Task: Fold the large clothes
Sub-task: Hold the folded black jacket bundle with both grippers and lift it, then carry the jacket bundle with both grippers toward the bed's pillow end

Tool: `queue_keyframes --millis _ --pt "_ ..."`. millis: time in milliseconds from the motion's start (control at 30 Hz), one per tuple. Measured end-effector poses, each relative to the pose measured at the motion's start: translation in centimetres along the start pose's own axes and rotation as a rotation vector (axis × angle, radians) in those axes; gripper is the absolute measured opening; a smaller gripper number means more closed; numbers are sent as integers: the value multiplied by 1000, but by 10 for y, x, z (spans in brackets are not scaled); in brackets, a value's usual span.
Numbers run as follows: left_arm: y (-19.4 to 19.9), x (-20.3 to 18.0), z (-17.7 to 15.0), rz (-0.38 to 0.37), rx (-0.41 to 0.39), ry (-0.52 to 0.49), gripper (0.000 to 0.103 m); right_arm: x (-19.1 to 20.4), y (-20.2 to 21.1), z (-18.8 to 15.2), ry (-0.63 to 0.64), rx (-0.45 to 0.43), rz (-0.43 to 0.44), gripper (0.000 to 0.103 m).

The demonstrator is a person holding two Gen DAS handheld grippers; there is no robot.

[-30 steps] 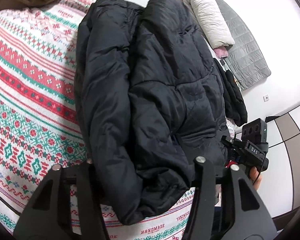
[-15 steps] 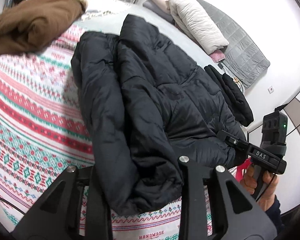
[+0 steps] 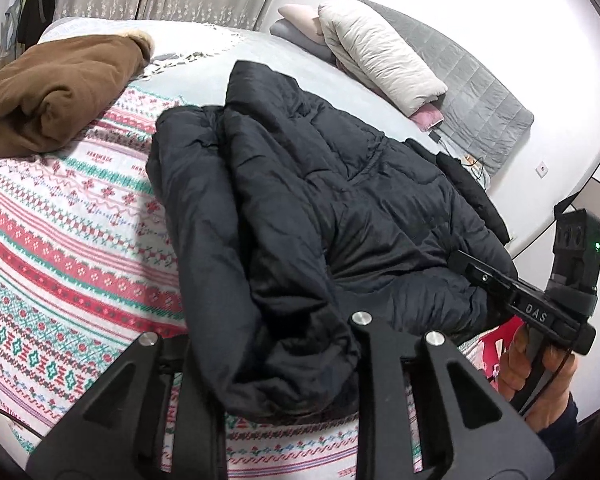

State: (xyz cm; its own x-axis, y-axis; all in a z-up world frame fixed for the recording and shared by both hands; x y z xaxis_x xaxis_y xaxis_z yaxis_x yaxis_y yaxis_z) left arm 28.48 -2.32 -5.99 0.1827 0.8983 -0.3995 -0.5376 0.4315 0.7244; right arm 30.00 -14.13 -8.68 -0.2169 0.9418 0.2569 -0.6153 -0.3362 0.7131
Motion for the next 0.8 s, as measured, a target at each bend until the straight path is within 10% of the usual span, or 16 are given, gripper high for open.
queue_keyframes --millis 800 --pt "-1 -77 69 -73 -160 -112 22 -34 68 60 83 -185 -125 24"
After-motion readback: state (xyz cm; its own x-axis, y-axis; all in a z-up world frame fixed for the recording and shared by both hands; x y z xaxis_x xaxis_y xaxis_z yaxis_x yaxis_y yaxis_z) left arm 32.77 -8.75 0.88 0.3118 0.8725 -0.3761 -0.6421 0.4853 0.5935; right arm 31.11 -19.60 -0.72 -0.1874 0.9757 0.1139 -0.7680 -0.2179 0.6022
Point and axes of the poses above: each gripper's, at about its wrist camera, not at the fingertips, and y roughly against the way its jaws point, x to its left, z to its top, the point moved 8 cm from there along -y, roughly the way its jaws point, and after that the axes turned 6 degrees about x, right-handed, at the moved point
